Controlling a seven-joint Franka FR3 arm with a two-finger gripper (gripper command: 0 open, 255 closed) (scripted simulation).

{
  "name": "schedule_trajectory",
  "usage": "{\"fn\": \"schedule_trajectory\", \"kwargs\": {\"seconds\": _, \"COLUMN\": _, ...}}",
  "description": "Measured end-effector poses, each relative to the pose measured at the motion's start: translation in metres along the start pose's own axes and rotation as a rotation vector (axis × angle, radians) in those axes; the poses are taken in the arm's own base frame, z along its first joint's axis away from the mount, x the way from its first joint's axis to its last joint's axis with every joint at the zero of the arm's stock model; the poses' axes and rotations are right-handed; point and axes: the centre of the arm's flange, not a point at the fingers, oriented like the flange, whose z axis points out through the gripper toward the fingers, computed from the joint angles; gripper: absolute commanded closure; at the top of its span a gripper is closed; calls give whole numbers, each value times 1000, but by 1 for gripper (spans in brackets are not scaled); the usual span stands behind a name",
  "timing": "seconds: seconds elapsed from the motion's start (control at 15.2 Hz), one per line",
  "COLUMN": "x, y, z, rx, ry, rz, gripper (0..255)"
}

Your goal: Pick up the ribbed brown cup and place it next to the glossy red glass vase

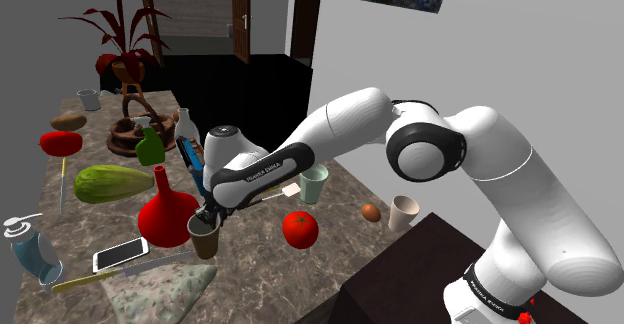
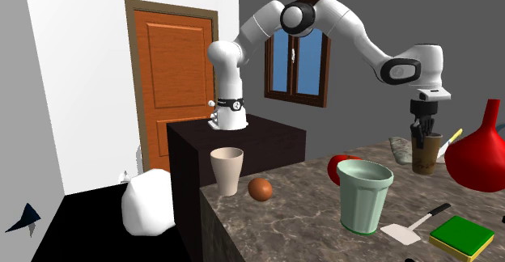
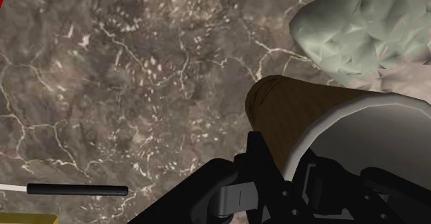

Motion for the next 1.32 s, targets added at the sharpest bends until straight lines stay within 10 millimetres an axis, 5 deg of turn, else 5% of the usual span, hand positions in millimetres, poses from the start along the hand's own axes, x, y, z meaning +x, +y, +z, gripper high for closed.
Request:
{"fn": "schedule_trajectory", "kwargs": {"seconds": 0.2, "x": 0, "y": 0, "z": 1, "rx": 0, "ry": 0, "rz": 0, "gripper": 255}}
{"fn": "schedule_trajectory", "kwargs": {"seconds": 0.26, "x": 0, "y": 0, "z": 1, "rx": 0, "ry": 0, "rz": 0, "gripper": 0}}
{"fn": "schedule_trajectory", "kwargs": {"seconds": 0.66, "x": 0, "y": 0, "z": 0, "rx": 1, "ry": 1, "rz": 0, "gripper": 0}}
{"fn": "schedule_trajectory", "kwargs": {"seconds": 0.99, "x": 0, "y": -3, "z": -44, "rx": 1, "ry": 2, "rz": 0, "gripper": 0}}
{"fn": "schedule_trajectory", "kwargs": {"seconds": 1.32, "x": 0, "y": 0, "z": -50, "rx": 1, "ry": 1, "rz": 0, "gripper": 0}}
